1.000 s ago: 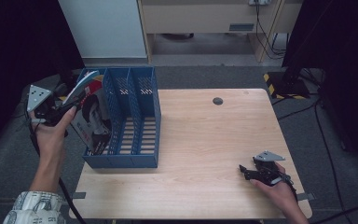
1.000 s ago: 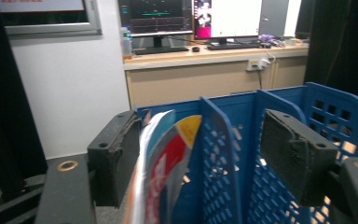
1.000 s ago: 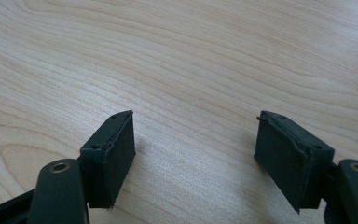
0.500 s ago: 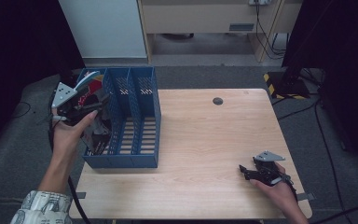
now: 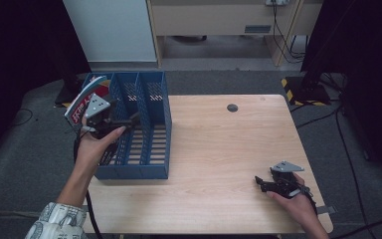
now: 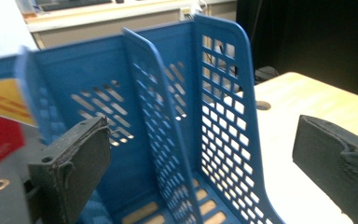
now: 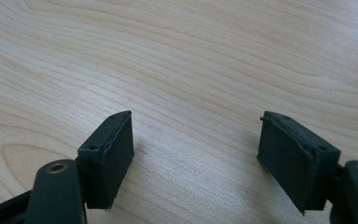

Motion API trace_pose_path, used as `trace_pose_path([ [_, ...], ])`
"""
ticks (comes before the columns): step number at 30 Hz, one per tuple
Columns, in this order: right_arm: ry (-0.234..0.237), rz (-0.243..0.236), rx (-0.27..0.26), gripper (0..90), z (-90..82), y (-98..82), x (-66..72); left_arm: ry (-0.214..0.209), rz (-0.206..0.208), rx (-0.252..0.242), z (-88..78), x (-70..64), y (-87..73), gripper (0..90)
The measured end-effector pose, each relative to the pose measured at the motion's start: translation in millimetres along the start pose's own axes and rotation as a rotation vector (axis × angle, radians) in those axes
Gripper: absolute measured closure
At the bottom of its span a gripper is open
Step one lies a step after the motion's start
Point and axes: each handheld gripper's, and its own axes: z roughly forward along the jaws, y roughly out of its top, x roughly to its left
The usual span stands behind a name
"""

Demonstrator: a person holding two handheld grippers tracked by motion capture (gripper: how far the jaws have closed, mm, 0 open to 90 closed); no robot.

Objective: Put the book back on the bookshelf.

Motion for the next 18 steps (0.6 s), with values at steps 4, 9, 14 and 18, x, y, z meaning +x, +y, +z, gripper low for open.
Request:
trace_pose_path([
  [4, -0.003, -0.001, -0.001, 25.5, 0.3, -0.1, 0.3, -0.02, -0.003, 0.026, 9.2, -9.7, -5.5, 3.2],
  [9, -0.003, -0.002, 0.002, 24.8, 0.0, -0.2, 0.8, -0.04, 0.006, 0.058, 18.4, -20.4, -13.5, 2.7],
  [14, -0.004, -0.002, 0.003, 23.7, 0.2, -0.2, 1.1, -0.072, 0.02, 0.092, 26.3, -32.9, -18.3, 2.5],
  [18, -0.003, -0.004, 0.007, 21.6, 0.4, -0.1, 1.6, -0.091, 0.027, 0.113, 32.2, -43.7, -21.2, 2.5],
])
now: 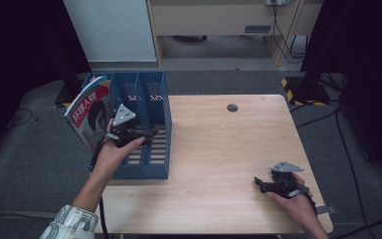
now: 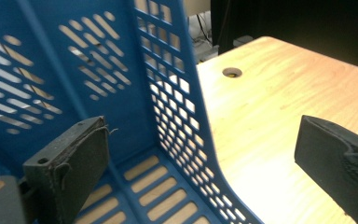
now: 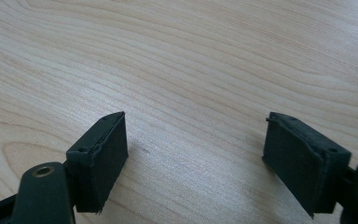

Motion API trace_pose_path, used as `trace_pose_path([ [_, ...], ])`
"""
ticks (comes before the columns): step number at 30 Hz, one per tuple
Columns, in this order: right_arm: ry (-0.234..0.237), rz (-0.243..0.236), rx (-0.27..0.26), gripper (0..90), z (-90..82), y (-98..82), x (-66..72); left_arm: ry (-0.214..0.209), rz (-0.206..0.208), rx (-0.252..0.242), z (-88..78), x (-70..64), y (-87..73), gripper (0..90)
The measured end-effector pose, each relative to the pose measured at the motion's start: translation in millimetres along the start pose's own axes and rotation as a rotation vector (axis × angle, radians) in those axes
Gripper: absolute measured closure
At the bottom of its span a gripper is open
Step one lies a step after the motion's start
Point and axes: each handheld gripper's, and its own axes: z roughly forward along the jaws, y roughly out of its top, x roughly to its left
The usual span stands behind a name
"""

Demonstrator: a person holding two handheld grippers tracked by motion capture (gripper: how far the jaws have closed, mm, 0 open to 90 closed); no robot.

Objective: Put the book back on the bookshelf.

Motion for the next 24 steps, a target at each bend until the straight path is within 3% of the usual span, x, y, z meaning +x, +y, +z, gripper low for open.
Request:
trace_pose_path([
  [7, 0.005, 0.002, 0.023, 9.6, 2.1, 1.0, 1.2, -0.048, 0.02, 0.017, 9.6, -19.5, -0.6, 2.5],
  [24, 0.003, 0.002, 0.036, 5.4, 3.0, 1.1, 2.6, -0.136, 0.069, 0.046, 38.3, -70.0, 9.2, 2.8],
])
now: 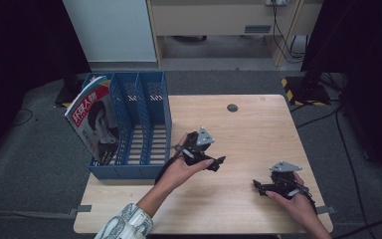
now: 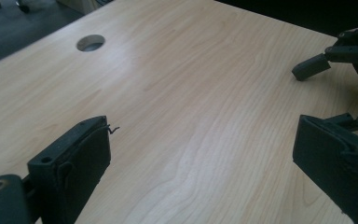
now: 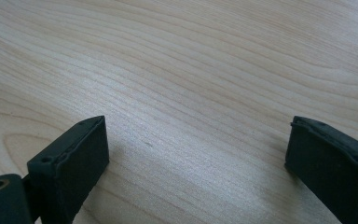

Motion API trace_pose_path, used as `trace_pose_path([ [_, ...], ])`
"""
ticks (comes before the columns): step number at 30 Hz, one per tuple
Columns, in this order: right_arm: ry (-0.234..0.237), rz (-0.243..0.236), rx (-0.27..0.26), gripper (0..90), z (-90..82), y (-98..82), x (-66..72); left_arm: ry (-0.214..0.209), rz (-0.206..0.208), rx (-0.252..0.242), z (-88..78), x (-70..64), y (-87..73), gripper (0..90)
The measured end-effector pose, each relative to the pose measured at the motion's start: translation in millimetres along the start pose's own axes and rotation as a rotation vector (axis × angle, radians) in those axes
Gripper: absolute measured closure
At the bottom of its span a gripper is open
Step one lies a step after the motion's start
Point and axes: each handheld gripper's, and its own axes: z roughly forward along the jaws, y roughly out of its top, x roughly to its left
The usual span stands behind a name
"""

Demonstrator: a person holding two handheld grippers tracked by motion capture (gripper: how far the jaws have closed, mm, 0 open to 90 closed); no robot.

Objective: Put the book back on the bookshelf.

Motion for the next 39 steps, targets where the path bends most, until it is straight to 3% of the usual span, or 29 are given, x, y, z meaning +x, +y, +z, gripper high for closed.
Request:
trace_pose_path([
  [5, 0.007, -0.004, 0.002, 6.2, -0.4, -0.2, -0.6, -0.022, -0.003, 0.044, 24.6, -13.4, -4.9, 4.0],
  [12, 0.009, -0.007, 0.003, 6.2, -0.6, -0.3, -0.7, -0.037, -0.014, 0.091, 45.9, -23.0, -18.0, 4.3],
  [21, 0.01, -0.008, 0.003, 6.2, -0.6, -0.4, -0.8, -0.015, -0.034, 0.15, 63.6, -21.9, -35.3, 4.7],
  [23, 0.01, -0.009, 0.001, 6.2, -0.5, -0.4, -0.9, -0.011, -0.049, 0.159, 66.3, -19.6, -39.0, 5.1],
  [25, 0.011, -0.01, 0.001, 6.2, -0.6, -0.5, -1.0, -0.018, -0.093, 0.148, 67.8, -15.1, -42.0, 5.3],
  [32, 0.012, -0.005, 0.002, 6.2, -0.7, -0.6, -0.6, 0.086, -0.145, 0.152, 71.9, 5.0, -53.1, 5.7],
  [39, 0.012, -0.005, 0.001, 6.2, -0.6, -0.6, -0.7, 0.136, -0.142, 0.166, 77.0, 14.3, -63.8, 6.4],
])
